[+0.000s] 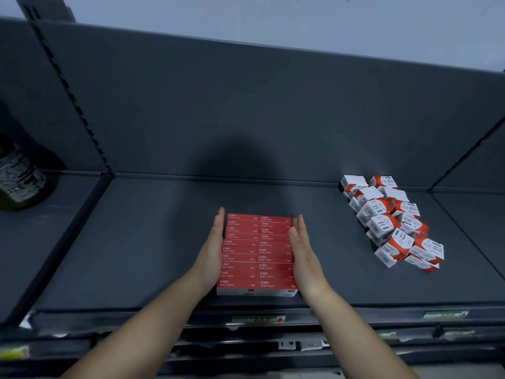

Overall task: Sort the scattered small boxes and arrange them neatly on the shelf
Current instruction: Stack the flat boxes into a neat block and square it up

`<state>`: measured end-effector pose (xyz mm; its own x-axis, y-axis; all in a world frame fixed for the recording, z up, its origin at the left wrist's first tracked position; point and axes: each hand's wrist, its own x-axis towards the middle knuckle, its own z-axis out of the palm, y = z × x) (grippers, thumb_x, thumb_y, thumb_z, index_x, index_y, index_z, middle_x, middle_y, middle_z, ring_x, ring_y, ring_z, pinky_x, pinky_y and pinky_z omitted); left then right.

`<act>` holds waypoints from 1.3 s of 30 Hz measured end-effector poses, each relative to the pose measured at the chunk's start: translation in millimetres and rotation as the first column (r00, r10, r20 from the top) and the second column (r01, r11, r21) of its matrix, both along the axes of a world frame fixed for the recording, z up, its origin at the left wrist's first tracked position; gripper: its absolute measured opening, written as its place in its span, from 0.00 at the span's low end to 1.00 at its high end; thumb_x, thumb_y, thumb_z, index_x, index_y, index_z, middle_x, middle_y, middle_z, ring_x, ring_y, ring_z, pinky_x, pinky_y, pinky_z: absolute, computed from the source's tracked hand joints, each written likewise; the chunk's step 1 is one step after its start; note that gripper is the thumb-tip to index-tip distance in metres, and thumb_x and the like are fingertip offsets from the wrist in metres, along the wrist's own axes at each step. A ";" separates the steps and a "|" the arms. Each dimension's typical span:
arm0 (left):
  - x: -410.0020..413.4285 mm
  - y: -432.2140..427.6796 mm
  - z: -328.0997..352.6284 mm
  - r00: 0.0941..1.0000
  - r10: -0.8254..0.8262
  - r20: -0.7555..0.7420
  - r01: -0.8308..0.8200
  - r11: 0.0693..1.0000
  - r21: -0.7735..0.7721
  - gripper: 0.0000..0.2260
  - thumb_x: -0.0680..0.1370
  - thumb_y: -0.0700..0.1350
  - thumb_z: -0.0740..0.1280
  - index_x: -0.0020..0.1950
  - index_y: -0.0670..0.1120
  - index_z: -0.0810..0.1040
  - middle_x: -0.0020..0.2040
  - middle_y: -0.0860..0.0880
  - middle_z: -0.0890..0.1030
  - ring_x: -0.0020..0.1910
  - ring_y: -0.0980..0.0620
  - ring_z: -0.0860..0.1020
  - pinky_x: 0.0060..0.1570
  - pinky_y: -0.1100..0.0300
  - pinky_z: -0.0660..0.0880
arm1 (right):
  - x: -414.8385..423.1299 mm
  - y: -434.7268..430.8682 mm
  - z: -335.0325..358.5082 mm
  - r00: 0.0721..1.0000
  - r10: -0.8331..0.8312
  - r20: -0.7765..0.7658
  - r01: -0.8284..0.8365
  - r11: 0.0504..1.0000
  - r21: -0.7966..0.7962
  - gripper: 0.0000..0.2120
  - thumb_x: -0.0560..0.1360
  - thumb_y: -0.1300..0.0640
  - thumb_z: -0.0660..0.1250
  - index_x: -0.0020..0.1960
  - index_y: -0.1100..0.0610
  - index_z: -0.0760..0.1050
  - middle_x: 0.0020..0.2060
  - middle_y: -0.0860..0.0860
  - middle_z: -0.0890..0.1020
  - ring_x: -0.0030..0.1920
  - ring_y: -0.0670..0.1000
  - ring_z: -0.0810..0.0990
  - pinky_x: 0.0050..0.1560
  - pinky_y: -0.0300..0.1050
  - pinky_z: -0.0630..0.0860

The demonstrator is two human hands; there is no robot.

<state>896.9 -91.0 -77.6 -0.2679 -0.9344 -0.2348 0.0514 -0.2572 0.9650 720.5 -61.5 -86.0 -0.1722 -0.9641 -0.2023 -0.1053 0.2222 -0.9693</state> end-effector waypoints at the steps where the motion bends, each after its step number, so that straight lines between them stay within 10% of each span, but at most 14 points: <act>1: -5.1 4.8 10.1 1.000 0.005 -0.007 -0.005 1.000 0.007 0.17 0.83 0.58 0.41 0.53 0.61 0.70 0.35 0.71 0.80 0.37 0.76 0.77 0.35 0.79 0.71 | 1.6 -0.1 0.7 1.000 0.006 -0.008 -0.006 1.000 0.003 0.28 0.83 0.44 0.50 0.80 0.45 0.44 0.75 0.37 0.55 0.71 0.35 0.56 0.60 0.22 0.55; 6: -7.4 4.2 8.5 0.996 0.075 -0.046 -0.073 0.996 0.047 0.16 0.83 0.58 0.42 0.50 0.63 0.70 0.33 0.70 0.80 0.36 0.72 0.79 0.33 0.77 0.72 | 4.9 0.3 8.9 1.000 0.017 0.022 -0.018 0.999 0.031 0.27 0.84 0.47 0.50 0.80 0.48 0.46 0.68 0.34 0.57 0.66 0.34 0.59 0.40 0.12 0.58; 11: -7.4 5.7 9.7 0.996 0.079 -0.043 -0.076 0.994 0.075 0.17 0.82 0.60 0.44 0.46 0.62 0.71 0.32 0.68 0.81 0.35 0.70 0.80 0.30 0.75 0.73 | 6.8 2.3 15.5 0.999 0.045 0.013 -0.046 0.998 0.042 0.27 0.84 0.48 0.52 0.80 0.49 0.47 0.62 0.32 0.61 0.47 0.20 0.66 0.38 0.14 0.61; 18: -1.7 2.0 -0.5 0.992 0.112 -0.057 -0.107 0.991 0.084 0.13 0.82 0.61 0.45 0.56 0.66 0.67 0.36 0.70 0.81 0.38 0.71 0.80 0.32 0.75 0.73 | 8.1 0.1 16.3 0.999 0.041 0.017 -0.042 0.998 0.055 0.28 0.83 0.46 0.54 0.80 0.47 0.48 0.67 0.37 0.63 0.61 0.34 0.66 0.40 0.14 0.62; 33: -5.9 7.9 2.6 0.987 0.156 0.037 -0.157 0.987 0.023 0.17 0.83 0.59 0.46 0.71 0.63 0.61 0.47 0.62 0.78 0.36 0.72 0.79 0.30 0.76 0.72 | 5.6 3.0 14.8 0.997 0.078 -0.010 -0.078 0.995 0.063 0.28 0.83 0.46 0.54 0.80 0.46 0.48 0.59 0.29 0.63 0.46 0.21 0.64 0.39 0.14 0.63; 36: -0.5 6.0 3.5 0.987 0.155 0.033 -0.156 0.987 0.025 0.16 0.82 0.61 0.46 0.67 0.64 0.66 0.54 0.65 0.80 0.43 0.73 0.78 0.42 0.77 0.72 | 2.9 3.4 14.8 0.997 0.077 -0.018 -0.076 0.995 0.062 0.28 0.83 0.44 0.53 0.80 0.45 0.49 0.67 0.31 0.62 0.55 0.24 0.66 0.42 0.14 0.61; 39: 8.2 3.4 -0.2 0.984 0.166 -0.059 -0.164 0.986 0.038 0.30 0.79 0.65 0.47 0.78 0.54 0.57 0.77 0.57 0.62 0.67 0.66 0.67 0.69 0.64 0.61 | 0.0 4.2 13.2 0.999 0.042 -0.006 -0.041 0.998 0.049 0.28 0.82 0.41 0.52 0.80 0.45 0.50 0.75 0.37 0.59 0.68 0.33 0.60 0.56 0.21 0.58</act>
<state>905.1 -87.6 -77.9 -0.1254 -0.9591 -0.2539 0.1555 -0.2717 0.9497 720.4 -57.3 -72.8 -0.1339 -0.9595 -0.2480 -0.1220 0.2643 -0.9567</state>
